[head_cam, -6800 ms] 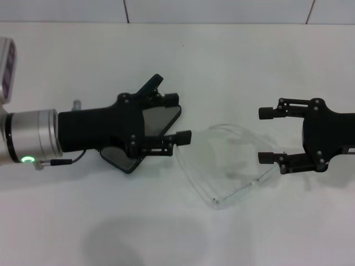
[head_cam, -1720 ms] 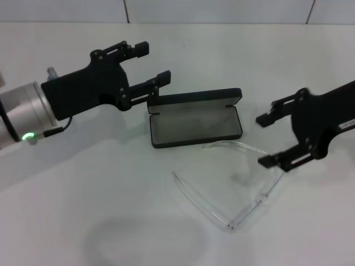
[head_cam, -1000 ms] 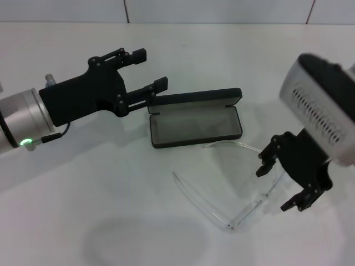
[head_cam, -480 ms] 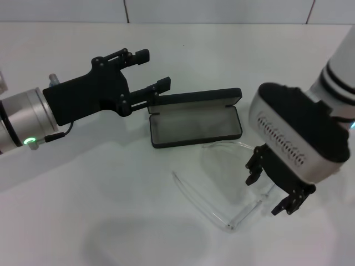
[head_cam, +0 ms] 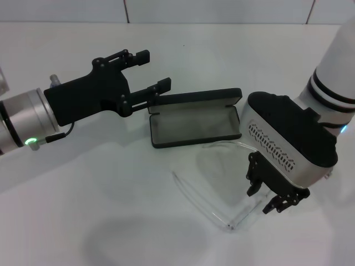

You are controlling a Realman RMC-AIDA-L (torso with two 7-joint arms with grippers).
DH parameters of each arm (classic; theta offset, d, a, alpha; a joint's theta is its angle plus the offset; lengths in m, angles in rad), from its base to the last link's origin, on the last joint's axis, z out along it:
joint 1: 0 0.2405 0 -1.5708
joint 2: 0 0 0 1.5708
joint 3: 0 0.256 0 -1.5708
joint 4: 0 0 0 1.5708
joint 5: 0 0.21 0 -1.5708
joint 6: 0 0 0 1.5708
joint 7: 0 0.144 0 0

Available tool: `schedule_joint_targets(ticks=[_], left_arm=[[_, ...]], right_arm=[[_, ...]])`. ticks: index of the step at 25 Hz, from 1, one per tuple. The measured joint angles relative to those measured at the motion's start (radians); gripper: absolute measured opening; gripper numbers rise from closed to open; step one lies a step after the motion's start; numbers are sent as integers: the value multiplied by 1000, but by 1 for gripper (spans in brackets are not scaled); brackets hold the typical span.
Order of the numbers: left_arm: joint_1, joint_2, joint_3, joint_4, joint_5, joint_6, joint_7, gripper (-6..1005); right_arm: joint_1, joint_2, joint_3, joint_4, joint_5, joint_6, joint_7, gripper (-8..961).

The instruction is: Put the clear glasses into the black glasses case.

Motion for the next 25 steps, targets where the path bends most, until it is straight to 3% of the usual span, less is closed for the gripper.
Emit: schedule_joint_targets(ticks=[12, 16, 20, 25], left_arm=[[-2, -1, 0, 1, -9, 7, -29, 739], [-1, 1, 0, 8, -11, 39, -66, 739], [4, 14, -5, 9, -13, 158, -65, 739], [13, 16, -62, 6, -25, 287, -58, 735]], right_arm=[[-28, -3, 25, -3, 2, -18, -5, 127], [-81, -5, 98, -83, 5, -63, -19, 116], [-173, -8, 228, -171, 82, -107, -117, 105], [-291, -7, 396, -165, 243, -66, -302, 90]])
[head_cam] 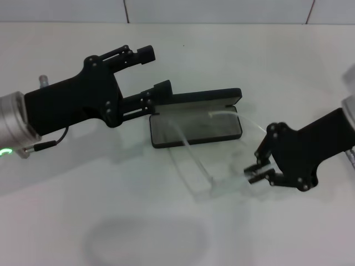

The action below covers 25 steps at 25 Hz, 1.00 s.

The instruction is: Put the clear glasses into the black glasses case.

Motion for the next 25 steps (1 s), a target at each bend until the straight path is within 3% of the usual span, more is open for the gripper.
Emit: schedule_joint_targets(ticks=[6, 12, 20, 25], left_arm=[[-4, 0, -11, -5, 0, 67, 5, 732], [-24, -14, -6, -12, 19, 70, 5, 731], [-120, -9, -6, -112, 77, 64, -4, 731], [-135, -13, -7, -119, 114, 60, -18, 731]], right_arm=[[-94, 0, 69, 161, 233, 111, -227, 76], [-112, -2, 79, 319, 419, 122, -427, 73], [-123, 0, 80, 374, 478, 90, -533, 72], [-127, 0, 79, 376, 500, 64, -562, 72]])
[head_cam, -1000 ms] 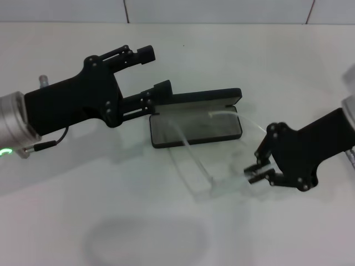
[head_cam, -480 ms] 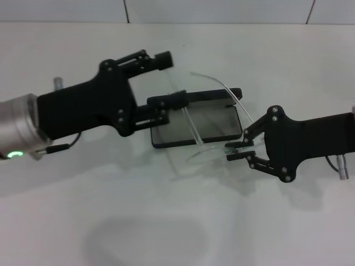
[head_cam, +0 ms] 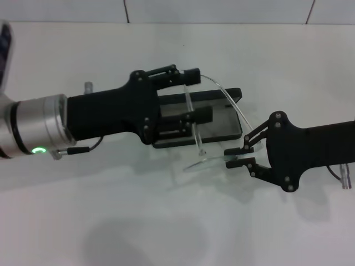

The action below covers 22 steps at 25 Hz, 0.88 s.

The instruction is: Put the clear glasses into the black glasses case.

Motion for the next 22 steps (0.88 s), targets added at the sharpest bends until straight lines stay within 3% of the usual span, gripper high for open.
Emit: schedule_joint_targets(ticks=[22], left_arm=[[-5, -6, 1, -3, 43, -1, -50, 731]], right_arm=[[-39, -1, 2, 22, 58, -70, -103, 73]])
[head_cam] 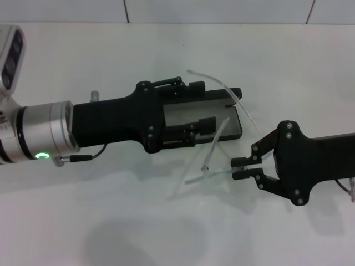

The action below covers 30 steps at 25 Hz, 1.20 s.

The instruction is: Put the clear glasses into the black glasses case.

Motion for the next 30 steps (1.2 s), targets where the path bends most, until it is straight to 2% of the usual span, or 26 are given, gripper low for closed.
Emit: schedule_joint_targets(ticks=[15, 23, 30], left_arm=[[-1, -1, 2, 0, 20, 1, -2, 732], [-8, -2, 36, 1, 21, 4, -14, 732], [-9, 0, 19, 2, 13, 2, -17, 732]], right_arm=[[-13, 0, 5, 2, 2, -6, -4, 70], [-13, 0, 5, 2, 2, -1, -4, 70], [-13, 0, 4, 2, 1, -3, -4, 70]])
